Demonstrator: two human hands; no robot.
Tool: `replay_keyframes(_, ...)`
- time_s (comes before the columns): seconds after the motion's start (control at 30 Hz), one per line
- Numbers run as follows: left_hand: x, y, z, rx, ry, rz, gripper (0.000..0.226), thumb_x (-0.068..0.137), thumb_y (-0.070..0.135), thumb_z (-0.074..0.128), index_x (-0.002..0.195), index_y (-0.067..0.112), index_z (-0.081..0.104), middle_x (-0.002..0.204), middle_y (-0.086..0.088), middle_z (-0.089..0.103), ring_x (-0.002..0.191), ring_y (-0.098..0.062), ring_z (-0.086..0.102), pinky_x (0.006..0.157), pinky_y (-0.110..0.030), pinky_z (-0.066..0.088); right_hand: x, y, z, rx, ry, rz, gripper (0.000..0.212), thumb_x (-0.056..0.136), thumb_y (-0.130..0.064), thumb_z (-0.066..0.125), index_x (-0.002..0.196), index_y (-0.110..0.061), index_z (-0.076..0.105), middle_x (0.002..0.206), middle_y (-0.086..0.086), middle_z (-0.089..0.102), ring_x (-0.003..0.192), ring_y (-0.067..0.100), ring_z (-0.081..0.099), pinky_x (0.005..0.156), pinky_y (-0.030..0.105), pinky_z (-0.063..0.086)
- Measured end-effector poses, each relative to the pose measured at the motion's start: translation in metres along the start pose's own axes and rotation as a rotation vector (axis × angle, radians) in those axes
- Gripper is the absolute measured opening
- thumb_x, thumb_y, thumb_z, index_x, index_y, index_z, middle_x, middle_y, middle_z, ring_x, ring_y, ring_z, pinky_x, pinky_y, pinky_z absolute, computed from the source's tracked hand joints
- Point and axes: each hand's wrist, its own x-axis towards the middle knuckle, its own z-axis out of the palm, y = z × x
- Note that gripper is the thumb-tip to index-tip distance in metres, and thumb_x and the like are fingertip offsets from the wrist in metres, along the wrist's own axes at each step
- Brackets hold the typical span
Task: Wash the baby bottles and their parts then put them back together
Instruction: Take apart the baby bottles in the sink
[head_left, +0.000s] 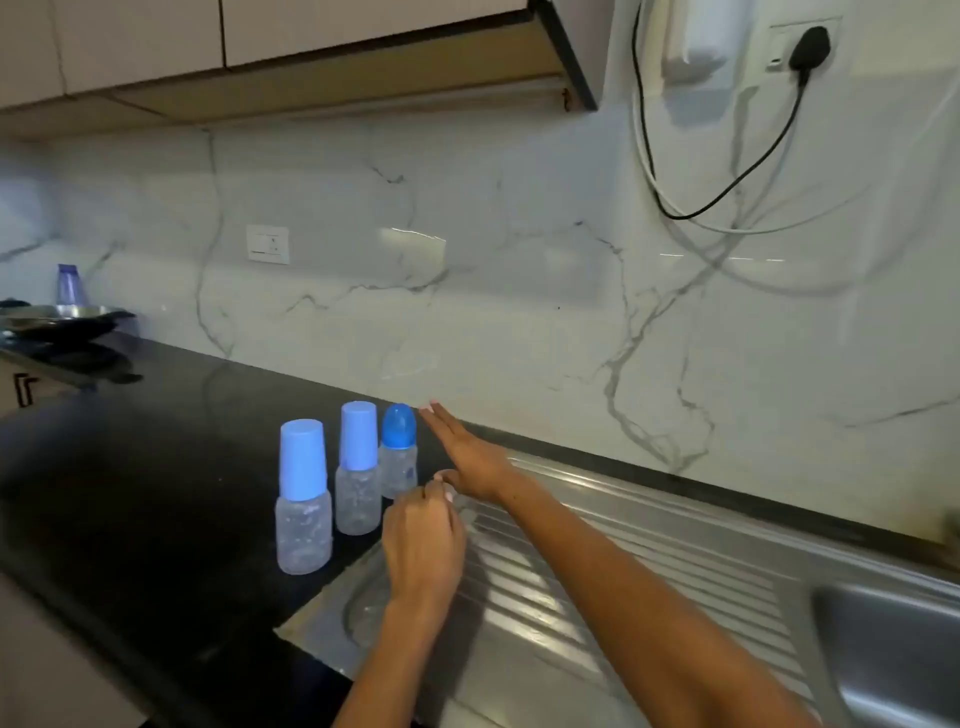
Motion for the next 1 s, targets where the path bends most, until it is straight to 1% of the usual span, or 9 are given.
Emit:
replay_keyframes(0.1,0.004,-0.011,0.004,-0.004,0.008,-0.009,0.019,0.099,0.022,0.046,0.110,0.015,0.060,0.101,-0.001,0.065,0.091,-0.011,0.061,0.084,-0.023,0.050,0.016,-0.008,0.003,-0.032,-0.022,-0.034,0.104,0.084,-0.002,0.066,0.153,-0.030,-0.008,0.160,-0.006,-0.019,0.136,0.025,0.038,0.075,0.031,0.052)
replay_keyframes(0.17,0.005,-0.015,0.005,0.010,-0.005,0.002,0.020,0.099,0.022,0.047,0.113,0.015,0.059,0.103,-0.001,0.065,0.093,-0.010,0.061,0.086,-0.023,0.049,0.025,-0.012,0.008,-0.050,-0.031,-0.042,0.101,0.085,-0.001,0.065,0.153,-0.029,-0.005,0.162,-0.004,-0.012,0.133,0.028,0.042,0.080,0.035,0.053)
replay_keyframes(0.27,0.006,-0.022,0.007,0.025,0.012,0.014,0.020,0.099,0.022,0.046,0.113,0.015,0.059,0.102,-0.001,0.065,0.092,-0.010,0.060,0.084,-0.024,0.050,0.027,-0.012,0.016,0.047,0.109,0.017,0.087,0.087,-0.009,0.067,0.154,-0.021,0.012,0.160,0.002,0.018,0.134,0.029,0.042,0.101,0.043,0.044)
replay_keyframes(0.33,0.006,-0.024,0.009,0.037,0.004,0.019,0.020,0.099,0.022,0.045,0.111,0.015,0.058,0.101,-0.001,0.064,0.090,-0.010,0.059,0.082,-0.023,0.050,0.024,-0.011,0.018,0.152,0.233,0.101,0.073,0.087,-0.021,0.069,0.145,-0.011,0.027,0.149,0.005,0.040,0.124,0.029,0.051,0.097,0.044,0.046)
replay_keyframes(0.4,0.004,-0.021,0.010,0.059,-0.010,0.039,0.020,0.099,0.022,0.044,0.111,0.016,0.058,0.101,0.000,0.063,0.089,-0.010,0.058,0.081,-0.021,0.048,0.018,-0.010,0.019,0.229,0.317,0.150,0.052,0.087,-0.027,0.070,0.124,-0.008,0.040,0.123,0.007,0.056,0.101,0.027,0.059,0.081,0.039,0.049)
replay_keyframes(0.47,0.000,-0.016,0.009,0.063,-0.027,0.061,0.020,0.098,0.022,0.045,0.112,0.016,0.058,0.101,0.001,0.063,0.090,-0.008,0.057,0.081,-0.019,0.047,0.005,-0.006,0.019,0.249,0.364,0.164,0.046,0.086,-0.026,0.071,0.117,-0.009,0.042,0.110,0.009,0.057,0.091,0.023,0.057,0.073,0.032,0.047)
replay_keyframes(0.6,-0.007,-0.002,0.009,0.048,-0.052,0.116,0.022,0.097,0.023,0.046,0.115,0.017,0.057,0.105,0.002,0.062,0.094,-0.008,0.056,0.078,-0.016,0.043,-0.040,0.014,0.013,0.262,0.348,0.152,0.054,0.089,-0.024,0.067,0.137,-0.018,0.044,0.132,0.009,0.047,0.115,0.024,0.054,0.095,0.036,0.050)
replay_keyframes(0.87,-0.047,0.117,0.030,-0.081,-0.124,0.330,0.033,0.091,0.024,0.057,0.123,0.017,0.055,0.116,-0.001,0.062,0.105,-0.015,0.055,0.087,-0.022,0.042,-0.235,0.082,-0.069,0.321,0.536,0.335,0.039,0.082,-0.010,0.075,0.118,-0.009,0.062,0.118,0.008,0.055,0.107,0.019,0.057,0.085,0.028,0.055)
replay_keyframes(1.0,-0.077,0.194,0.051,-0.110,-0.200,0.502,0.067,0.082,0.043,0.067,0.137,0.018,0.039,0.135,0.001,0.049,0.124,-0.017,0.043,0.100,-0.027,0.032,-0.341,0.102,-0.110,0.423,0.644,0.515,0.034,0.080,-0.015,0.077,0.111,-0.019,0.064,0.115,-0.002,0.062,0.102,0.010,0.060,0.083,0.016,0.049)
